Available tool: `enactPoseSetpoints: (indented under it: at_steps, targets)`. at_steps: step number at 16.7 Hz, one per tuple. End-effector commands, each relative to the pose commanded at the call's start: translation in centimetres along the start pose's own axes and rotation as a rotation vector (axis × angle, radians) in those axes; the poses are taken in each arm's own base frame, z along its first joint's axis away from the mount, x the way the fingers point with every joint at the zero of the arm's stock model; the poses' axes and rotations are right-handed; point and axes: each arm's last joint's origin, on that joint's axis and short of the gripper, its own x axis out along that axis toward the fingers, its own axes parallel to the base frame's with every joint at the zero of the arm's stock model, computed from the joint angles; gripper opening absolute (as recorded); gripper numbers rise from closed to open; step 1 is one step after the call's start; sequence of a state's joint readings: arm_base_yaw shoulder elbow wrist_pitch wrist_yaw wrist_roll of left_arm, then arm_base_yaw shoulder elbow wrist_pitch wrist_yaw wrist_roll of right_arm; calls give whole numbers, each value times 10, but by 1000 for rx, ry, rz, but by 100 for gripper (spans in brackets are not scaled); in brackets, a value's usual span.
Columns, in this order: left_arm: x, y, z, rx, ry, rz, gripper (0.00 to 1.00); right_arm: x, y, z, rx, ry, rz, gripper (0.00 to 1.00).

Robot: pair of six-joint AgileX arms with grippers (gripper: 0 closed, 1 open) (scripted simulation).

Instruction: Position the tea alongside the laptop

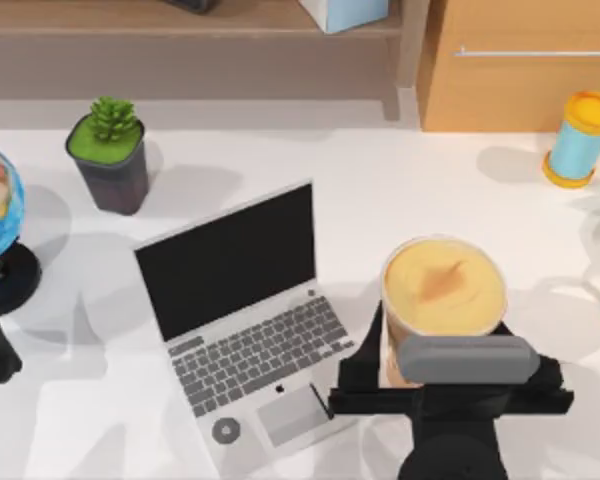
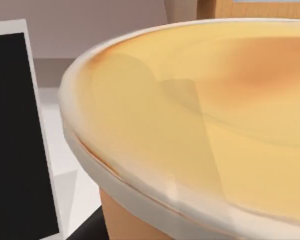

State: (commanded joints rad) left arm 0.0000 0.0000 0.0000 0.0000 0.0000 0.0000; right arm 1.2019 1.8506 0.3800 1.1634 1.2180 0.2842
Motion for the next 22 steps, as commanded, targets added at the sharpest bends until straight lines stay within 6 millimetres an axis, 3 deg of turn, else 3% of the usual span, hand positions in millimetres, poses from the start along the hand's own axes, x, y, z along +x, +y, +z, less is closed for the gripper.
enactPoseSetpoints:
  at_steps: [3, 16, 22]
  targets:
    - [0, 0, 0, 0, 0, 0, 100, 0, 0, 0, 0, 0, 0, 0]
    - [0, 0, 0, 0, 0, 0, 100, 0, 0, 0, 0, 0, 0, 98]
    - [0, 0, 0, 0, 0, 0, 100, 0, 0, 0, 0, 0, 0, 100]
